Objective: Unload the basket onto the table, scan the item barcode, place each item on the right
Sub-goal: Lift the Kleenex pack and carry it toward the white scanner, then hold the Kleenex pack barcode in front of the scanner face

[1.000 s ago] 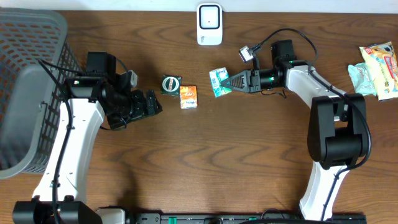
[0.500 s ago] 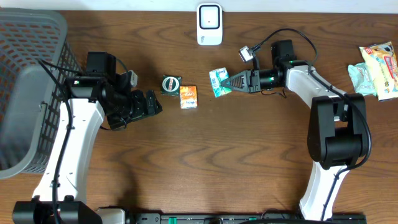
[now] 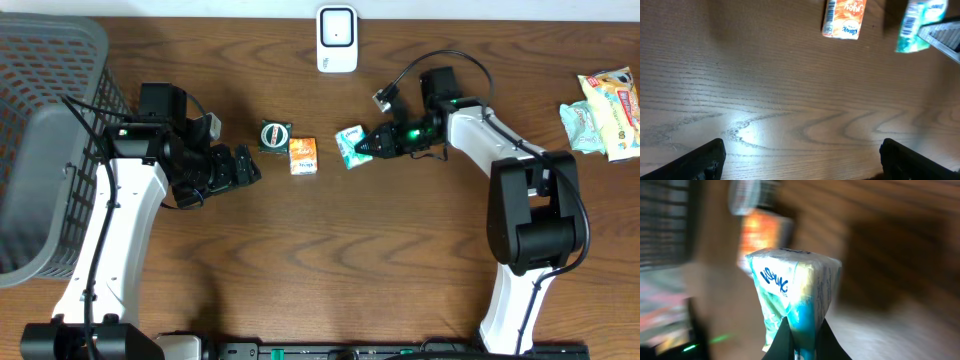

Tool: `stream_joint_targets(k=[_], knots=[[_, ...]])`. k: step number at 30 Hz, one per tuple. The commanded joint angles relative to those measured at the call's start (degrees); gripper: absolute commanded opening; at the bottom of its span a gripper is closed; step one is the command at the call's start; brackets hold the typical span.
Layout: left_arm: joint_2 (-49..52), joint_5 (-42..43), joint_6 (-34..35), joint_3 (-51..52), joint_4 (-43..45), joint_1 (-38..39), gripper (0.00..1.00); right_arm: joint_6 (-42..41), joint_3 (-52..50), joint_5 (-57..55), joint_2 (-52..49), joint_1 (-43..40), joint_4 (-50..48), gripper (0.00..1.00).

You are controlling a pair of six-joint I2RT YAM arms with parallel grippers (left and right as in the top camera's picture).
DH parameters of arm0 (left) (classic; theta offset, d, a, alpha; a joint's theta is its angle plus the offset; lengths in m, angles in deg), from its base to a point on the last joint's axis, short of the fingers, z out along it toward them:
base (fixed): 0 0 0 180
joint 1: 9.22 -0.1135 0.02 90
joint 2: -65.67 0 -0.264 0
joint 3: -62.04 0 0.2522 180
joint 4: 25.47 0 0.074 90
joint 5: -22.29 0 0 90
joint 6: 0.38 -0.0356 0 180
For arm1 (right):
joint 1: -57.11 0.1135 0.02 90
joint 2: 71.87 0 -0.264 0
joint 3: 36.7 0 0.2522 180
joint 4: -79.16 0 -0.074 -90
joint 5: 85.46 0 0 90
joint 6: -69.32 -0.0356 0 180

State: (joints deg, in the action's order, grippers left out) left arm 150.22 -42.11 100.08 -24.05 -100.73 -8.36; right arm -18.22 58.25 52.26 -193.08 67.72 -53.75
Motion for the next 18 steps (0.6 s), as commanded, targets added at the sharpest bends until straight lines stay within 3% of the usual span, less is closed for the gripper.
stream_joint_targets(k=[1, 9, 18], knots=[[0.42, 0.31, -0.76, 0.11, -0.13, 0.13, 0.98, -1.31, 1.64, -18.18, 2.08, 0.0, 0.61, 0.01], [0.42, 0.31, -0.76, 0.11, -0.13, 0.13, 0.98, 11.41, 8.09, -45.48, 2.08, 1.9, -4.44, 0.01], [0.42, 0.31, -0.76, 0.11, -0.13, 0.13, 0.98, 17.81, 10.6, -49.35, 2.03, 4.96, -21.24, 0.01]])
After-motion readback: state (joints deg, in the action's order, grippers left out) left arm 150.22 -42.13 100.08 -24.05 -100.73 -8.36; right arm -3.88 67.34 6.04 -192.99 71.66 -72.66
